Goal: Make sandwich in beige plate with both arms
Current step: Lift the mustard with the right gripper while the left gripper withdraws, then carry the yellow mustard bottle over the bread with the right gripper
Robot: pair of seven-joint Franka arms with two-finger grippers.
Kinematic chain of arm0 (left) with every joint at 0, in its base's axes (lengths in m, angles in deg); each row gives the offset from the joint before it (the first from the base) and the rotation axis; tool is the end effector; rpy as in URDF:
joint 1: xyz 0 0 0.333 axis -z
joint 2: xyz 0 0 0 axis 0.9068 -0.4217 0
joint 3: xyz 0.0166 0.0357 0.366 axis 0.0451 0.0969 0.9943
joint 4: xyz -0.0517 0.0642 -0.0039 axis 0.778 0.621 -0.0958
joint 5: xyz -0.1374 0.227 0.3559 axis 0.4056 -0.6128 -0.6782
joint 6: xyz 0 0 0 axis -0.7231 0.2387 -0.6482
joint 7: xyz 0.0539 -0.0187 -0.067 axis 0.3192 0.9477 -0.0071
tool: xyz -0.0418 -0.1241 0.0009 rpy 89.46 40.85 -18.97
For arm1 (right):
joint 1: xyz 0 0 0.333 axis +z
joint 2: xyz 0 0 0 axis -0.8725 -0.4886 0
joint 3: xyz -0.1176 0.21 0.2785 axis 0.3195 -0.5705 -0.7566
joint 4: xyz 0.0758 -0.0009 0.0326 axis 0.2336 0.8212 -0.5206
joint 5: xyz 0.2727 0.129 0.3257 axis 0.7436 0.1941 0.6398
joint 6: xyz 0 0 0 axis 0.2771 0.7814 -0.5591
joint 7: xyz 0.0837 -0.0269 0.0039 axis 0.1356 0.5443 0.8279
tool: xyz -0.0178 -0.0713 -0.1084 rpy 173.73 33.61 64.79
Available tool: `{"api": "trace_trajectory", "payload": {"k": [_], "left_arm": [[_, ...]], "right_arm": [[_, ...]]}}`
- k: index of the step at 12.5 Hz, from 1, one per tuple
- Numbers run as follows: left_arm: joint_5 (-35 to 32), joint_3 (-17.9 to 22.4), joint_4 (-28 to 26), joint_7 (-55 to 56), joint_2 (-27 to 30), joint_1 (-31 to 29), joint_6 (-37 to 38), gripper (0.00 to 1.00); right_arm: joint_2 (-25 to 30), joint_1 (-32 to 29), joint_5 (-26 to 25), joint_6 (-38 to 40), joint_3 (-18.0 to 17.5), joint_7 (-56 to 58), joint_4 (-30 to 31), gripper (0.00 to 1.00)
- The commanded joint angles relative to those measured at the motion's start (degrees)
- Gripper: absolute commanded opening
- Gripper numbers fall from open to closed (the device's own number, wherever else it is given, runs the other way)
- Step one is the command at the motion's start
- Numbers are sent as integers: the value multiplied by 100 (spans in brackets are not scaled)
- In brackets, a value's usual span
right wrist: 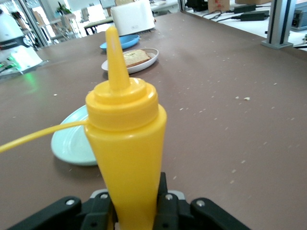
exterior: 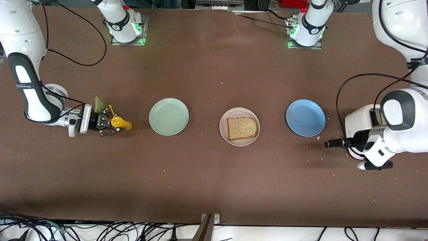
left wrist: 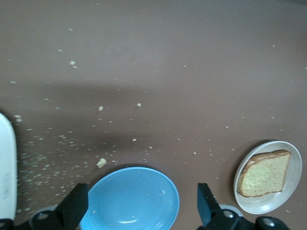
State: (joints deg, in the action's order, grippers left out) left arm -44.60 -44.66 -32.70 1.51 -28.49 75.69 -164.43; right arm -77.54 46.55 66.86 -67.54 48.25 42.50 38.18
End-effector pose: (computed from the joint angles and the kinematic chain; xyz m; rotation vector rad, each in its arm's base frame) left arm 0.7796 0.0142 0.3798 2.8875 0.1372 -0.1748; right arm 0.6563 -0.0298 0.1514 -1.7336 -1.3403 -0.8025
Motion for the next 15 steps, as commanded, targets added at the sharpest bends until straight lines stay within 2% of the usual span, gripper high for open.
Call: {"api": "trace_trajectory", "payload": {"k": [1,2,4,7,10,12,13,15], "left_arm": [[-832,-2,-41,458,394,105,48,100],[-1122,-11,-41,511,508,114,57,100],[-1475,-64,-41,529,702,132,214,100],[-1949,-99,-32,529,957,132,373,100],[-2039,-82,-32,547,1273,141,478,100],[-2022,-99,-41,556,1353,141,488,100],[-1978,-134,-41,556,1353,176,488,100],[-1977,-213,-58,565,1336,194,488,100]], "right_arm": [[681,495,-444,-490,4,-1169,-10,0],[865,715,-846,-622,12,-1714,-159,0],[1086,945,-2197,-694,-14,-3179,-633,0],[1289,1436,-3413,-659,-14,-4878,-1134,0],[1289,1840,-4188,-309,-14,-6477,-1688,0],[1332,2183,-5020,42,-23,-8057,-2039,0],[1324,2359,-5234,149,-32,-8448,-2172,0],[1324,2632,-5280,133,-23,-8487,-2182,0]]}}
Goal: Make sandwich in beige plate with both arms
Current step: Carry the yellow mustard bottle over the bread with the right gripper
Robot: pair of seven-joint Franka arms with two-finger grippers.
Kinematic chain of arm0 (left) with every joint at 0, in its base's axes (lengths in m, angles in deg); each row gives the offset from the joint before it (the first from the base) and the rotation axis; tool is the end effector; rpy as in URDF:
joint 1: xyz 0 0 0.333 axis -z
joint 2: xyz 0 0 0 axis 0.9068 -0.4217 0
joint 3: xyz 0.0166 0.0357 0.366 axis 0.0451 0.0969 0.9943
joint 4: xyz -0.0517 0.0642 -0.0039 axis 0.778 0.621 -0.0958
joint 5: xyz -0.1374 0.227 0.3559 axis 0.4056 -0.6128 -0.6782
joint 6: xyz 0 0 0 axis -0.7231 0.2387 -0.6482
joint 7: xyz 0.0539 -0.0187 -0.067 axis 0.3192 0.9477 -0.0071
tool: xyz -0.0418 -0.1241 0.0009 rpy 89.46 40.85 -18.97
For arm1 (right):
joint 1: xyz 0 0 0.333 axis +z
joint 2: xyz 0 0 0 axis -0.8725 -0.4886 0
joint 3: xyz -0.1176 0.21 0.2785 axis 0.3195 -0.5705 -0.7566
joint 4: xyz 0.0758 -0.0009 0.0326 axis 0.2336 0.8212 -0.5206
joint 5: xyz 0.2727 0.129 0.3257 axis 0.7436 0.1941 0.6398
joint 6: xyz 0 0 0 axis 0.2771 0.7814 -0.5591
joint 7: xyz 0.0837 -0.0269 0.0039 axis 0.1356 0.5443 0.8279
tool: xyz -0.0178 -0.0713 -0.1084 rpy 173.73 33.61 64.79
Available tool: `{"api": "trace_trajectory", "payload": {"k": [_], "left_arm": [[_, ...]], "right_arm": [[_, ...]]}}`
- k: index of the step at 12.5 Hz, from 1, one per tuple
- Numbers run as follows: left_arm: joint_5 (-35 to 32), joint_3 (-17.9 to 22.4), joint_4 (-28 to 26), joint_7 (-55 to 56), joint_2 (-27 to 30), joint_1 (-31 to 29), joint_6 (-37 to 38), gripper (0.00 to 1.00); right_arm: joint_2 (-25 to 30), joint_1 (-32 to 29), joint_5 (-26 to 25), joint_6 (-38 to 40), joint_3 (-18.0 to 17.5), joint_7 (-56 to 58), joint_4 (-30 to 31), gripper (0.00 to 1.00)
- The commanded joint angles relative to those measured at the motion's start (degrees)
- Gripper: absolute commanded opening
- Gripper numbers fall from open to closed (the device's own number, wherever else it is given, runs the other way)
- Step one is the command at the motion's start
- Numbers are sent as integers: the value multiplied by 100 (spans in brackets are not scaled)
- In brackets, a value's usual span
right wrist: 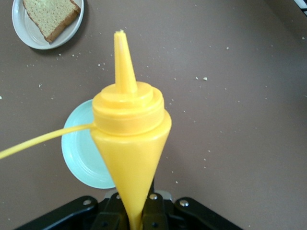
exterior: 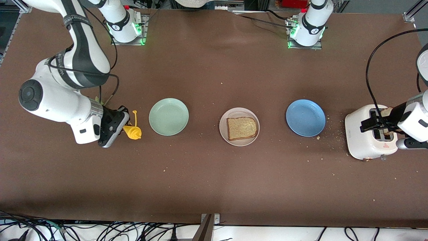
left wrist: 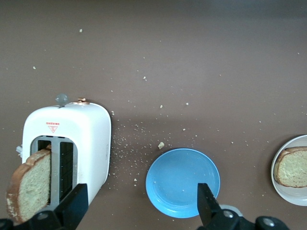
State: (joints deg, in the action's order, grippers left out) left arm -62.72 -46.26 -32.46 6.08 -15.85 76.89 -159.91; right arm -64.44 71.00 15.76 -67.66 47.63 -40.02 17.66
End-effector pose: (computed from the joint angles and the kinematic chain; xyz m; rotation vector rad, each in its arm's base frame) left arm 0.7382 0.0198 0.5337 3.1361 0.0719 -0.0373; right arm 0.7197 0.2080 0.4353 -2.5770 -1.3737 -0.0855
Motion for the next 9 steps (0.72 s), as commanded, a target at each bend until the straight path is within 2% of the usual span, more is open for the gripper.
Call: {"api": "trace_trajectory", "payload": {"k": [1,5,8,9], "left_arm": [[-165,-53,-83,99,71,91,36,100],[-227,-53,-100,90,36,100,36,100],[-227,-71,-109,90,28,100,45,100],[-227,-80,-109,99,19,100,37,100]], "right_arm": [[13,405,-275,127,40,-243,-129,0],[-48,1398,-1310,-153,49,-358,-173,0],[-240,1917,-1698,-653,48,-305,-182,0],[-372,2093,-1969,-890,49,-305,-191,0]]}}
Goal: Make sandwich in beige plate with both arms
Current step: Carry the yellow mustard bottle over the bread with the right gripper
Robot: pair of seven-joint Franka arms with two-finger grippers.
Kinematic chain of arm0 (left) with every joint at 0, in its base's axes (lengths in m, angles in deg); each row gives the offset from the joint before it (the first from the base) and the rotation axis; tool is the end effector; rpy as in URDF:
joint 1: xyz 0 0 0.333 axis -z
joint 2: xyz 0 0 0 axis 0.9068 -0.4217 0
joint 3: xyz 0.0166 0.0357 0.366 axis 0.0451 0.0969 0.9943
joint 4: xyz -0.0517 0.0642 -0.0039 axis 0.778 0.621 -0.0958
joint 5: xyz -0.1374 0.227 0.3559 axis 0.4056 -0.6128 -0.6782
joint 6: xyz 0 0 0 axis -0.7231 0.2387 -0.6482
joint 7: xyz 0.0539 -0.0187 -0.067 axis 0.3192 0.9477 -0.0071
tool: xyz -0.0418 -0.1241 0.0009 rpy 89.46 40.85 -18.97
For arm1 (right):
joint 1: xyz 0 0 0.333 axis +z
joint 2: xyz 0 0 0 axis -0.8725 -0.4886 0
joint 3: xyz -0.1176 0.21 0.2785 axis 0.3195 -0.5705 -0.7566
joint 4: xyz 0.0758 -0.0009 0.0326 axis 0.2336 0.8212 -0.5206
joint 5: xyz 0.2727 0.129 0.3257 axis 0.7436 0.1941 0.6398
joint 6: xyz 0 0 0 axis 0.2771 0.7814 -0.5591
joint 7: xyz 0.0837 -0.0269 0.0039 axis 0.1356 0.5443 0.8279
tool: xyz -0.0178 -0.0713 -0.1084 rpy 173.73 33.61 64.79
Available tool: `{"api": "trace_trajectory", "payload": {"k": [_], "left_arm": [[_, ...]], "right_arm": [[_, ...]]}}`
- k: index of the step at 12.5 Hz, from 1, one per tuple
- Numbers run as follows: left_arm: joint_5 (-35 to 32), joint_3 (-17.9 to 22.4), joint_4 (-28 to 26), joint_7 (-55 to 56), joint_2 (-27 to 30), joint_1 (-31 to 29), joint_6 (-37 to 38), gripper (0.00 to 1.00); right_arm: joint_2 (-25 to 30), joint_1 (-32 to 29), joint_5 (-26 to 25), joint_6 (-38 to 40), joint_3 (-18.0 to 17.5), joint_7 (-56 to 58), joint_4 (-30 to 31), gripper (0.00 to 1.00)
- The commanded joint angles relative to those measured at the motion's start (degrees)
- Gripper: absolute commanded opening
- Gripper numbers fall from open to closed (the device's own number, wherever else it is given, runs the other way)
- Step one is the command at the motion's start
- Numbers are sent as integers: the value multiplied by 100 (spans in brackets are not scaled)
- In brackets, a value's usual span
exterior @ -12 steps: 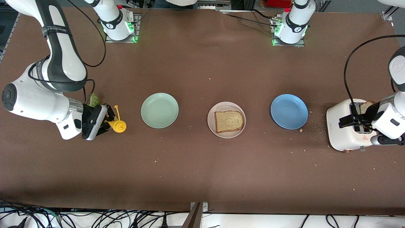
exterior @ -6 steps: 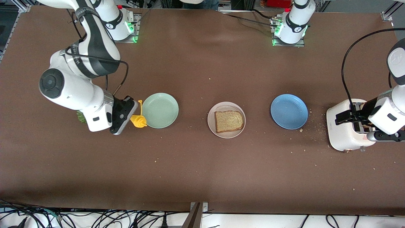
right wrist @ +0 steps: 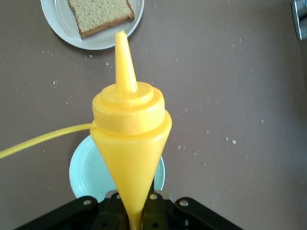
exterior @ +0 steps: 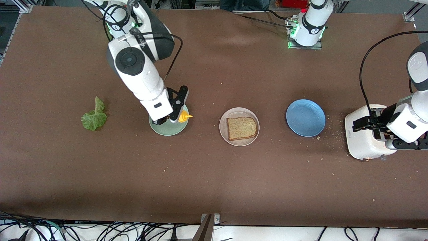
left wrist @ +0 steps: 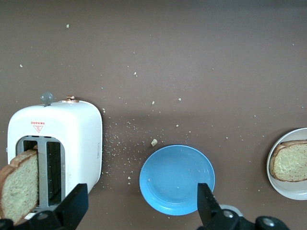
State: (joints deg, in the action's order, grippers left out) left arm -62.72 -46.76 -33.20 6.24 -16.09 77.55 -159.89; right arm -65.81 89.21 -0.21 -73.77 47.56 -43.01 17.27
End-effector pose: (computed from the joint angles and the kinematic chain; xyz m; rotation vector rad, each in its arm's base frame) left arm 0.7378 0.0064 0.5234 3.1335 0.0477 -0.0656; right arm 0.6459 0.4111 0.4284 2.4268 1.9320 0.1360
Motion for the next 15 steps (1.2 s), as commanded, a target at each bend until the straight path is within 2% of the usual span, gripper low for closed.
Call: {"api": "trace_trajectory", "payload": {"k": [1,6,8,10,13,15], "left_arm": [[-226,-30,-43,82,43,35,43,100],[-226,-30,-52,74,43,35,35,100],[-226,-30,-61,74,43,35,43,100],[-226,-30,-70,82,43,35,43,100],[-226,-30,-87,82,43,43,43,100],[-226,-30,-87,82,43,43,43,100]], "right_arm": [[-366,466,-662,-464,55,-32,-153,0],[-990,985,-1402,-914,108,-129,-170,0],[-1228,1222,-1927,-949,117,-881,-170,0],[-1614,1416,-2333,-749,117,-1175,-642,0],[-2080,1592,-2413,-475,134,-1367,-1127,0],[-2300,1837,-2633,-466,344,-1833,-1233,0]]}}
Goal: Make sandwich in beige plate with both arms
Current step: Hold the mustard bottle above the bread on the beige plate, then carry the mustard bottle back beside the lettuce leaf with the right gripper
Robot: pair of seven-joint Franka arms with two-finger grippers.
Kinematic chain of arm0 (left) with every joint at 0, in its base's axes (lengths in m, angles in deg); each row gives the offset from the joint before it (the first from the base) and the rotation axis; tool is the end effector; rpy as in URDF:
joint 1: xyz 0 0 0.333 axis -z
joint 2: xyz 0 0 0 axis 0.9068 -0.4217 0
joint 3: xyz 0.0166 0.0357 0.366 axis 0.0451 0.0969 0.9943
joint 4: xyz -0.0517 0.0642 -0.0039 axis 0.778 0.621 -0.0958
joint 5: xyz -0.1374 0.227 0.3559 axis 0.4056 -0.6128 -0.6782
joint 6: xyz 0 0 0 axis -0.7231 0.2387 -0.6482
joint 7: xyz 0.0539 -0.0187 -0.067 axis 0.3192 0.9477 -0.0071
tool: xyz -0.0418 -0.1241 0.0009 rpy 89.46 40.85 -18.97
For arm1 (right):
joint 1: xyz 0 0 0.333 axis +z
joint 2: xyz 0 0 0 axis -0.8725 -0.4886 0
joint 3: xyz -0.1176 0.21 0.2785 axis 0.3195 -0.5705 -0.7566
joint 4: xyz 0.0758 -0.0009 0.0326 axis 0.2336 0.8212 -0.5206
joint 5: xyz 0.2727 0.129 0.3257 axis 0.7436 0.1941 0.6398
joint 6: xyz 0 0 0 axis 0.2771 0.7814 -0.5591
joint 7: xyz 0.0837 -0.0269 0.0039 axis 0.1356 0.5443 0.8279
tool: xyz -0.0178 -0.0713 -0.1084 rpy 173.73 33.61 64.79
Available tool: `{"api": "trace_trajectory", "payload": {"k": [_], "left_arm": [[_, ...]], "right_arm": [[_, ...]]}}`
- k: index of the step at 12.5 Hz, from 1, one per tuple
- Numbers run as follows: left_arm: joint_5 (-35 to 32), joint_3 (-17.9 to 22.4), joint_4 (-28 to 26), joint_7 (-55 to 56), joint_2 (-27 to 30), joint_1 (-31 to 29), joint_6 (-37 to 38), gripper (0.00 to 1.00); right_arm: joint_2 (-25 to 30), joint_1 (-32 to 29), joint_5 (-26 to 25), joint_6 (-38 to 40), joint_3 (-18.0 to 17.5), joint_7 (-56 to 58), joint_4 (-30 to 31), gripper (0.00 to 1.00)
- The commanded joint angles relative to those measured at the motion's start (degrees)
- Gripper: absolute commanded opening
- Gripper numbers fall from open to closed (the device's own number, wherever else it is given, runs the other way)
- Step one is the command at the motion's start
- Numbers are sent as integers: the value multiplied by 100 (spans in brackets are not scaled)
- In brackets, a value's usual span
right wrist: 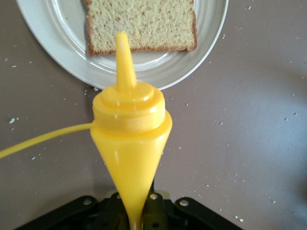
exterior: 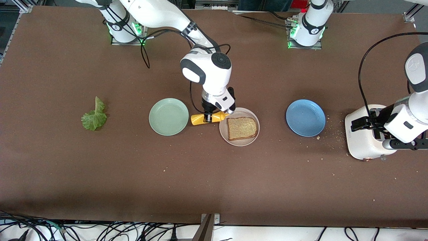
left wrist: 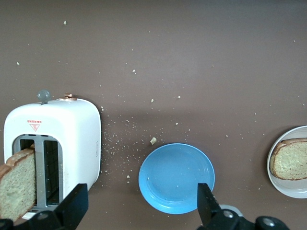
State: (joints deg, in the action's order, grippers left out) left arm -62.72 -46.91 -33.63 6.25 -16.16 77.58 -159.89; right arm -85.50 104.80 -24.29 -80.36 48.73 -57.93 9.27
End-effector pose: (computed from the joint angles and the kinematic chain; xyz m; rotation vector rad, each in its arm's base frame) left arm 0.7372 0.0048 0.5184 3.1323 0.0447 -0.0795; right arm 0.5784 0.5820 0.2431 1.9705 1.9636 0.0969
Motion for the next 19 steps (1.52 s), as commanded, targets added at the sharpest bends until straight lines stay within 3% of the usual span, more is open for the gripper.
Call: {"api": "trace_trajectory", "payload": {"k": [1,4,8,11,15,19], "left_arm": [[-226,-14,-45,82,49,40,34,100],[-226,-14,-45,82,49,110,51,100],[-226,-14,-45,100,49,110,113,100],[-226,-14,-45,100,49,110,122,100],[-226,-14,-45,100,15,110,122,100],[-226,-14,-45,100,6,110,113,100]], "right_arm": [[-436,393,-235,193,341,-368,-477,0],[-622,614,-235,193,606,-395,-618,0],[-605,605,-252,446,641,-281,-635,0],[-430,413,-78,904,650,481,-924,0],[439,-605,1563,983,624,2457,-899,0],[950,-1844,3180,1598,624,4277,-899,0]]}}
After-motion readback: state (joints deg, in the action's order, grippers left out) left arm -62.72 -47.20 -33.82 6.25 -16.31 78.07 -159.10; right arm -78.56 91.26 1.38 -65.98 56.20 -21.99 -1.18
